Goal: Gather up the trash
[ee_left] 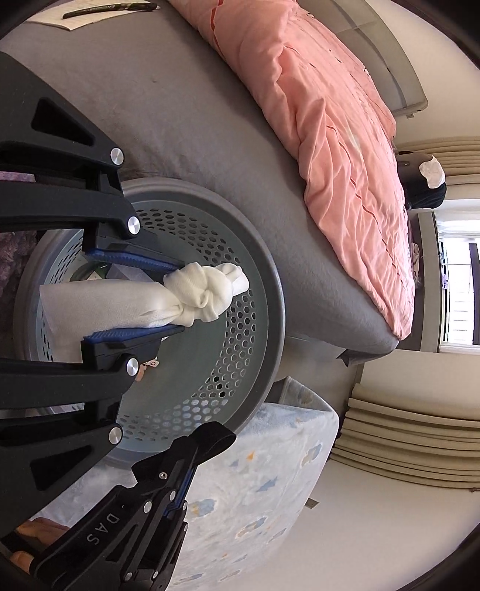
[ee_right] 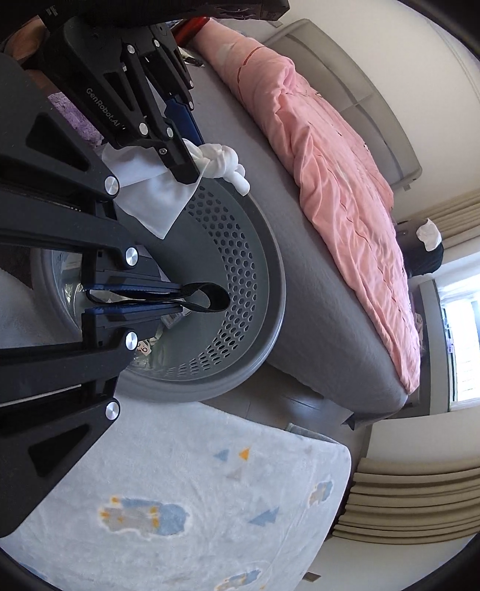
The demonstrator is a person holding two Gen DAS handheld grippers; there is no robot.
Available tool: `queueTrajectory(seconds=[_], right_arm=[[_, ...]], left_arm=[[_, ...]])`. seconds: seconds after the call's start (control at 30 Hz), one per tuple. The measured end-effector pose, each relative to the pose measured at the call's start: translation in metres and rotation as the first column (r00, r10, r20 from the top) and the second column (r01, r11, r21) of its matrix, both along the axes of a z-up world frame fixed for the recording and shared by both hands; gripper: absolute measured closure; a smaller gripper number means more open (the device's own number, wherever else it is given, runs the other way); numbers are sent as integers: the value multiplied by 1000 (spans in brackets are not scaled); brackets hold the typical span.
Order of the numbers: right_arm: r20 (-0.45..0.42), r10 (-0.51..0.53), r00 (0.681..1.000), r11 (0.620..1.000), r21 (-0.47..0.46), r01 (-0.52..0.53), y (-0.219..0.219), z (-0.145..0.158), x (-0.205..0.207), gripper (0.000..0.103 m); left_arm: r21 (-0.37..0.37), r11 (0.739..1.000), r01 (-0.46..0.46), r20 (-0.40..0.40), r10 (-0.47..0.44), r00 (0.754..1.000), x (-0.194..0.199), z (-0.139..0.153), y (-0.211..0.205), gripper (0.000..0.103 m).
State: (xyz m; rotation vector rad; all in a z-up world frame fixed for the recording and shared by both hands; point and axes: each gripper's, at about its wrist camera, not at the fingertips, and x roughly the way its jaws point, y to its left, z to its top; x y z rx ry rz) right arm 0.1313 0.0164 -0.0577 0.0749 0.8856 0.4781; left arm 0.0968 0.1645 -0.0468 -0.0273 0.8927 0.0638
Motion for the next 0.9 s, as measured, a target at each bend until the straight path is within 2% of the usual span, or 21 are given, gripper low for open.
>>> queueTrajectory(seconds=[0.07,0.13,0.17,0.2,0.43,0.6,0.73,0.9], right_arm=[[0,4,1000,1000,4,-4,2,0,1,91],[2,8,1000,1000,9,-8,2,1,2,78],[9,4,1000,1000,13,-4,1,3,1,67],[18,-2,1000,1000,14,1,1,4,1,61],[34,-14,999,1000,0,14,2,8,-3,59],[60,-38,998,999,-19,39,2,12,-7,45],[69,-43,997,998,-38,46,1,12,-10,43],[70,-56,996,998,-38,58,-1,13,-13,33]], left_arm=[[-6,1000,-2,4,2,1000,0,1,3,70],[-4,1000,-10,17,10,1000,-1,3,5,58],[-2,1000,-11,24,11,1000,-1,5,6,56],[1,1000,-13,29,13,999,-2,6,7,53],[3,1000,-28,43,28,999,-7,15,11,43],[12,999,-35,44,34,998,-11,19,11,39],[24,999,-43,46,42,998,-14,21,11,38],[41,998,-56,52,54,997,-17,23,13,36]])
